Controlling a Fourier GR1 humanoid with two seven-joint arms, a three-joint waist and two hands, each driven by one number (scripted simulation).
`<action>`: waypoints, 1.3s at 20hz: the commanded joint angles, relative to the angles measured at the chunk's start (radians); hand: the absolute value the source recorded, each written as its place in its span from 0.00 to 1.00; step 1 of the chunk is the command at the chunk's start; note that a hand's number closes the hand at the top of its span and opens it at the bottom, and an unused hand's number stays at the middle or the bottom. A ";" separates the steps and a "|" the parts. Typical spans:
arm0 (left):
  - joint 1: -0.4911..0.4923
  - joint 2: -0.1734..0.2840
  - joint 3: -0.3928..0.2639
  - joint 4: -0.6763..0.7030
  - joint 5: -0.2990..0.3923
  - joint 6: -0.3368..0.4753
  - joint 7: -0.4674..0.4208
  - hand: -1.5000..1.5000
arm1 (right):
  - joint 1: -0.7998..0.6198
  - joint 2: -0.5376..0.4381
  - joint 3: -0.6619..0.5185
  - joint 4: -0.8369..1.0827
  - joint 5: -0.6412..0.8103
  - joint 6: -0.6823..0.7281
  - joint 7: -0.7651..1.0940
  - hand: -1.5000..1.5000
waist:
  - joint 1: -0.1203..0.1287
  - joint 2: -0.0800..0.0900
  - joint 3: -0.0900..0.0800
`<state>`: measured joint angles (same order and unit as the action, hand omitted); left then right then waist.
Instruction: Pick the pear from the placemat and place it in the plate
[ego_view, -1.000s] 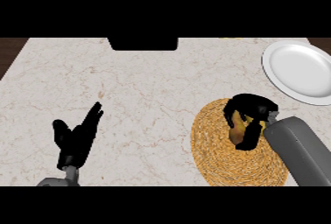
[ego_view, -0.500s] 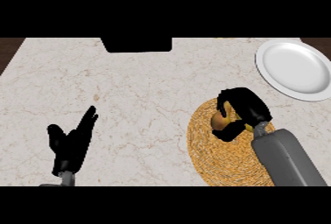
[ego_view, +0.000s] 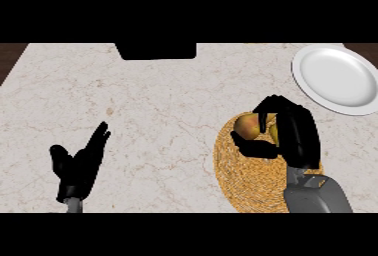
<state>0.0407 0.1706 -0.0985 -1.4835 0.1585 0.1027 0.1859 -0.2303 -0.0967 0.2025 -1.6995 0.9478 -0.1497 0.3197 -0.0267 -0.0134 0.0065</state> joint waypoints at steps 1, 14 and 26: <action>-0.023 -0.019 -0.010 0.057 0.011 -0.021 0.019 0.50 | 0.019 0.057 -0.076 -0.062 -0.018 -0.120 0.036 1.00 | 0.014 0.013 -0.006; -0.010 -0.032 -0.004 0.030 0.003 -0.032 0.035 0.50 | -0.054 -0.121 -0.489 0.259 -0.355 -0.250 -0.307 1.00 | 0.036 0.017 -0.005; 0.002 -0.087 -0.076 0.027 -0.061 -0.009 0.019 0.50 | -0.394 -0.415 -0.766 0.949 -0.528 -0.289 -0.667 1.00 | 0.070 0.029 -0.003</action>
<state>-0.0135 0.1278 -0.1145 -1.4665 0.1226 0.0833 0.1967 -0.5513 -0.4158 -0.4902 -0.9288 0.4768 -0.4611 -0.2406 0.0343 0.0082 0.0095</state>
